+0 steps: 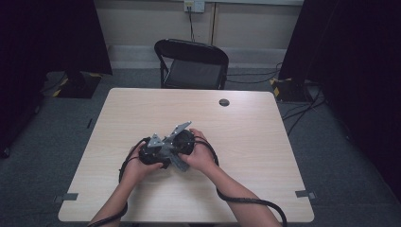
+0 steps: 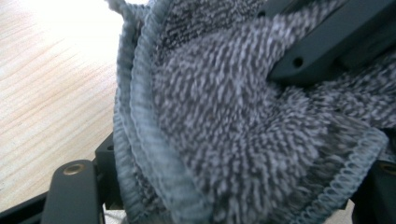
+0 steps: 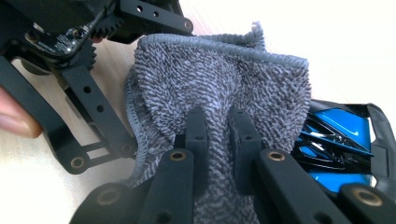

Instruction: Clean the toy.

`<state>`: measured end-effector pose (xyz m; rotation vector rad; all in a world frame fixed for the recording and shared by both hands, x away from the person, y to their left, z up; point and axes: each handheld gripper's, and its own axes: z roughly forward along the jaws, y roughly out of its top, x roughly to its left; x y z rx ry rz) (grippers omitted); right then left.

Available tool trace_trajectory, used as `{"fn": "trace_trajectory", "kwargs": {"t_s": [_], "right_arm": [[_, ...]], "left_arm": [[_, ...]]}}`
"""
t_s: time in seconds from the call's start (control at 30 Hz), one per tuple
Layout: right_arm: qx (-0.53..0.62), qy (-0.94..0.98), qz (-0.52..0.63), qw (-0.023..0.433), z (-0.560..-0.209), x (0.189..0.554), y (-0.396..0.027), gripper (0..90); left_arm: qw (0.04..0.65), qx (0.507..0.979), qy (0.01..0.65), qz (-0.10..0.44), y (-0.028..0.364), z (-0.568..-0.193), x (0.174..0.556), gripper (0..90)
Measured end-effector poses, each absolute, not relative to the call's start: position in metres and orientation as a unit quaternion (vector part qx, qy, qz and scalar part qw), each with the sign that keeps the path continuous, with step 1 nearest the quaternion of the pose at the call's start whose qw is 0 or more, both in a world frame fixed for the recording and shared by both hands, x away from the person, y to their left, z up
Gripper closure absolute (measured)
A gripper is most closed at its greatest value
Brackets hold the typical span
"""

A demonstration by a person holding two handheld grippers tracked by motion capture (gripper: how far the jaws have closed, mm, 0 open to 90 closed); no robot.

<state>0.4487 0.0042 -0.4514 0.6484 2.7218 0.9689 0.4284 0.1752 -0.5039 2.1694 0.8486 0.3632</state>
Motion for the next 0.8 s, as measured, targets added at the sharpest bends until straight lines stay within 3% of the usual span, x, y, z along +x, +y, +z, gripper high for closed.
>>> {"fn": "trace_trajectory", "kwargs": {"t_s": [0.5, 0.8], "right_arm": [[0.252, 0.905, 0.336, 0.074, -0.452, 0.457, -0.003, 81.3], [0.263, 0.903, 0.327, 0.095, -0.449, 0.467, -0.011, 81.2]], "left_arm": [[0.382, 0.850, 0.333, 0.142, 0.175, -0.504, 0.428, 25.4], [0.383, 0.849, 0.335, 0.140, 0.175, -0.504, 0.428, 25.4]]}}
